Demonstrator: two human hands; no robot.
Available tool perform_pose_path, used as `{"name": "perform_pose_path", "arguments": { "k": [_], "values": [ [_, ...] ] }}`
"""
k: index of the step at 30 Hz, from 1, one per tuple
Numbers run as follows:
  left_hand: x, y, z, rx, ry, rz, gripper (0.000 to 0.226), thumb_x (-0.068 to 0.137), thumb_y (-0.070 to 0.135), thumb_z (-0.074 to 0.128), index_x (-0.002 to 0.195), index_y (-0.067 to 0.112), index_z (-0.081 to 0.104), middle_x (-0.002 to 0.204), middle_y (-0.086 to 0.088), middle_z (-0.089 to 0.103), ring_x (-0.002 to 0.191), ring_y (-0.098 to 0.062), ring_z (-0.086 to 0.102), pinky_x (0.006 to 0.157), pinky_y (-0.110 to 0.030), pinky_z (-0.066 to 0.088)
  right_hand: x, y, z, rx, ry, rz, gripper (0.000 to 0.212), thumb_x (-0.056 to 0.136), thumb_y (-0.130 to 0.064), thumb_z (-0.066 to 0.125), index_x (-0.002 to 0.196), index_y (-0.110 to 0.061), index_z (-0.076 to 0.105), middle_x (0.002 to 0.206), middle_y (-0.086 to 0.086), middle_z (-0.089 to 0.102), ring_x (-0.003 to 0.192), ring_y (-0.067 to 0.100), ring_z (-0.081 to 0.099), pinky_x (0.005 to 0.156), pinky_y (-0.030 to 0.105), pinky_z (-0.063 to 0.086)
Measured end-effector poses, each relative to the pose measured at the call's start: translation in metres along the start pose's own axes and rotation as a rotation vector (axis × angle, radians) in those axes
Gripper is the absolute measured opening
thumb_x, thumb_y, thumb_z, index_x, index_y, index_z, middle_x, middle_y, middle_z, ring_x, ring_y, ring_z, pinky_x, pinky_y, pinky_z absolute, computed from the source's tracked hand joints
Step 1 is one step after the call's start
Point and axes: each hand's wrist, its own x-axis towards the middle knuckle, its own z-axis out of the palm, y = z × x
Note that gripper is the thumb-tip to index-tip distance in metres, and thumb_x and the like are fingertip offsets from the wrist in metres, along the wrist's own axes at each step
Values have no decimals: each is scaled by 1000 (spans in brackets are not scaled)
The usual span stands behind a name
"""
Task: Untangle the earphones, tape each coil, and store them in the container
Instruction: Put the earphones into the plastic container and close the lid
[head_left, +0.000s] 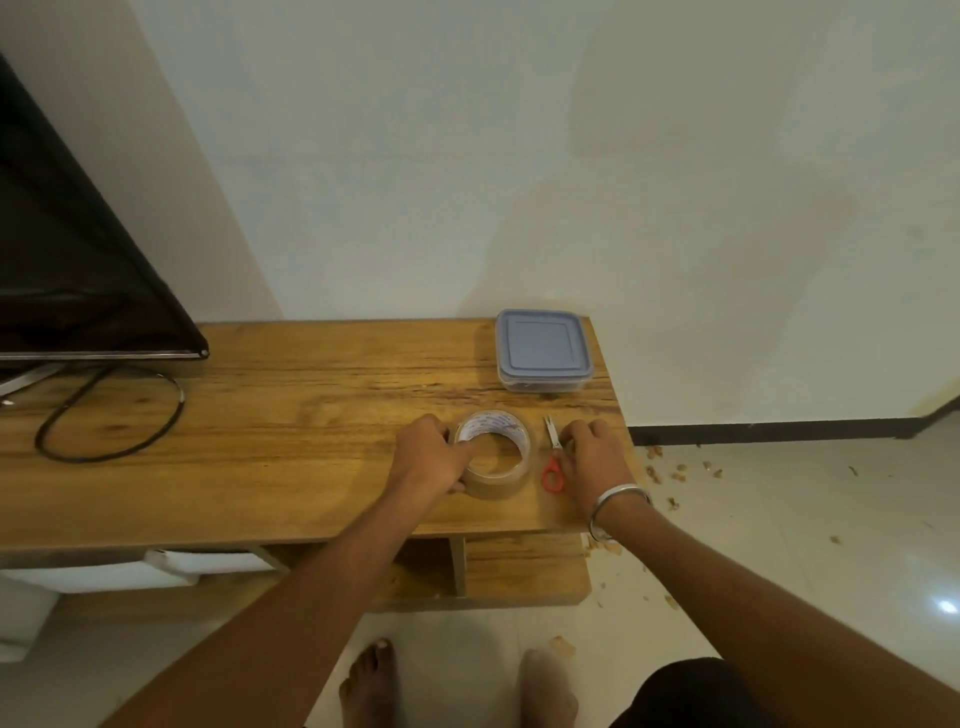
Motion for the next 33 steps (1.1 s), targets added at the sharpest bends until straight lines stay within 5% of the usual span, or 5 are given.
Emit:
{"name": "perform_pose_path", "arguments": {
  "k": [10, 16, 21, 27, 33],
  "values": [
    [6, -35, -63, -68, 134, -32, 14, 88, 10, 66, 95, 4, 56, 94, -14, 65, 53, -17, 67, 37, -17, 47, 6, -70, 46, 41, -53, -139, 20, 95, -19, 49, 109, -10, 58, 111, 7, 50, 104, 23, 49, 92, 32, 44],
    [5, -19, -57, -100, 138, 4, 23, 85, 17, 71, 93, 0, 59, 85, -13, 67, 42, -12, 65, 35, -18, 45, 3, -88, 13, 374, 22, -181, 26, 98, -35, 44, 81, -22, 59, 72, -8, 56, 66, 8, 51, 60, 18, 38],
    [-5, 3, -28, -139, 102, 45, 23, 84, 18, 72, 83, 4, 55, 86, -15, 67, 52, -17, 68, 35, -18, 43, 5, -74, -8, 348, -44, 1, 22, 88, -30, 58, 101, -13, 63, 84, 9, 68, 75, 27, 66, 73, 43, 56],
    [-14, 8, 8, -8, 34, 222, 30, 101, 32, 44, 82, 13, 58, 72, -4, 62, 55, -14, 60, 44, -18, 42, 8, -34, -32, 182, 3, 116, 20, 80, -25, 64, 88, -6, 66, 77, 11, 67, 71, 27, 64, 69, 35, 56],
    [-4, -27, 21, 408, 25, 359, 16, 89, 15, 63, 104, 18, 63, 113, 0, 54, 107, -18, 49, 94, -32, 45, 9, -6, -42, 184, 32, 189, 25, 85, -23, 63, 102, -5, 67, 79, 8, 62, 72, 23, 59, 66, 28, 48]
  ]
}}
